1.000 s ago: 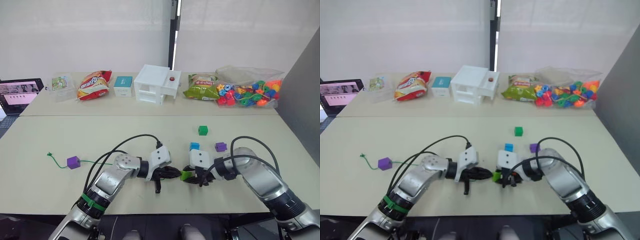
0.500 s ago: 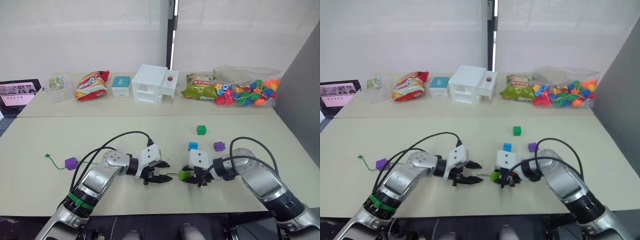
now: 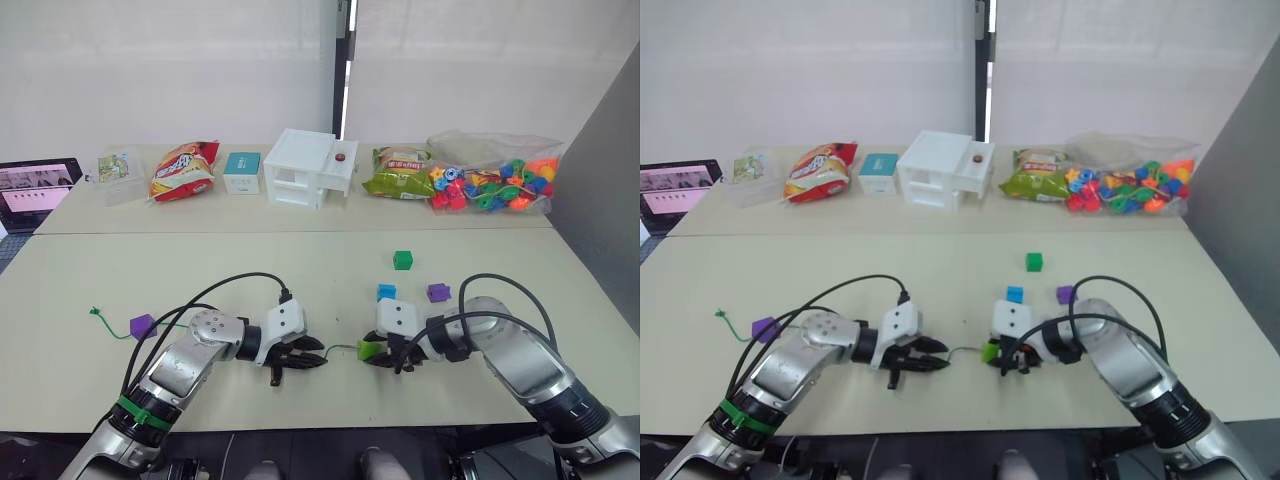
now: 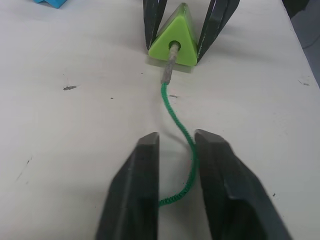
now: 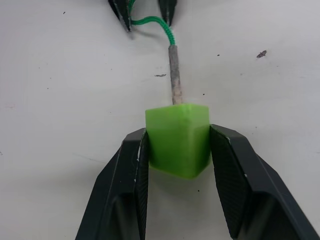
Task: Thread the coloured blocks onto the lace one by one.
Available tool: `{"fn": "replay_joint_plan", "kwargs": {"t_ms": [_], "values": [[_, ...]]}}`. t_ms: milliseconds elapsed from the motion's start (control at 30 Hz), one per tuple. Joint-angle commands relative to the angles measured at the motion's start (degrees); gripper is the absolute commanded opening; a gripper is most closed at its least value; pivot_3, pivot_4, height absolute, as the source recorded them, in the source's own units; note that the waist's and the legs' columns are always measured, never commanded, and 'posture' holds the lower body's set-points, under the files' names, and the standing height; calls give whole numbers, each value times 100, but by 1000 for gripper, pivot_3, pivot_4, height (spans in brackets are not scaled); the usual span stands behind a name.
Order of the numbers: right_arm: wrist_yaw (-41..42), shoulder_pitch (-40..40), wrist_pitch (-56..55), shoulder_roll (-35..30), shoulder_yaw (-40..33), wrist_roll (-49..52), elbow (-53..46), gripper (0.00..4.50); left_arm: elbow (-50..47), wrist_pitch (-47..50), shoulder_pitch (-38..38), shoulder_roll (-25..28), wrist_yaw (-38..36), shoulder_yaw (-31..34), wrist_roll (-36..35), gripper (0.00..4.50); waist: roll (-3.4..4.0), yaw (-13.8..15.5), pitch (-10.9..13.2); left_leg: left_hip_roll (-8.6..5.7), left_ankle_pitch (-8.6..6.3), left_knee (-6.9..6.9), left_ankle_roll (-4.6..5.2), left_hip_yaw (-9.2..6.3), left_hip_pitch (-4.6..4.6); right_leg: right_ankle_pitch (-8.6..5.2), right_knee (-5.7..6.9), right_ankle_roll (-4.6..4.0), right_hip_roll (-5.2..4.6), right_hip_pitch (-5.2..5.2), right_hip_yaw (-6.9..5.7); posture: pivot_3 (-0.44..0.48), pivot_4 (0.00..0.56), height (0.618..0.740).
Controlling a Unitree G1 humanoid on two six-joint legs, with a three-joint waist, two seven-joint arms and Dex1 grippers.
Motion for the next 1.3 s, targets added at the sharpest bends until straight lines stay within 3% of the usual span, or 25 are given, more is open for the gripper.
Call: {"fn": "replay_joint_plan", "kwargs": {"t_ms": [33,600,1300], "values": [[-19,99,169,-92,124,-38,-162,1301,3,-148,-20,-112,24,-33,51,42,0,10,0,0,0,0,0,0,-1,0,-1,0,0,0,0,0,150,740],[-149,96,357,-78,252,-42,-278,1301,-48,-305,-229,-307,-190,-216,184,42,0,4,0,0,0,-1,0,0,-1,0,-1,0,0,-1,0,0,150,740],[-220,167,522,-123,272,-15,-410,1301,563,-361,-711,-1220,-60,-593,506,42,-2,23,-2,-2,-1,0,1,0,-1,0,-4,0,0,4,0,0,150,740]]}}
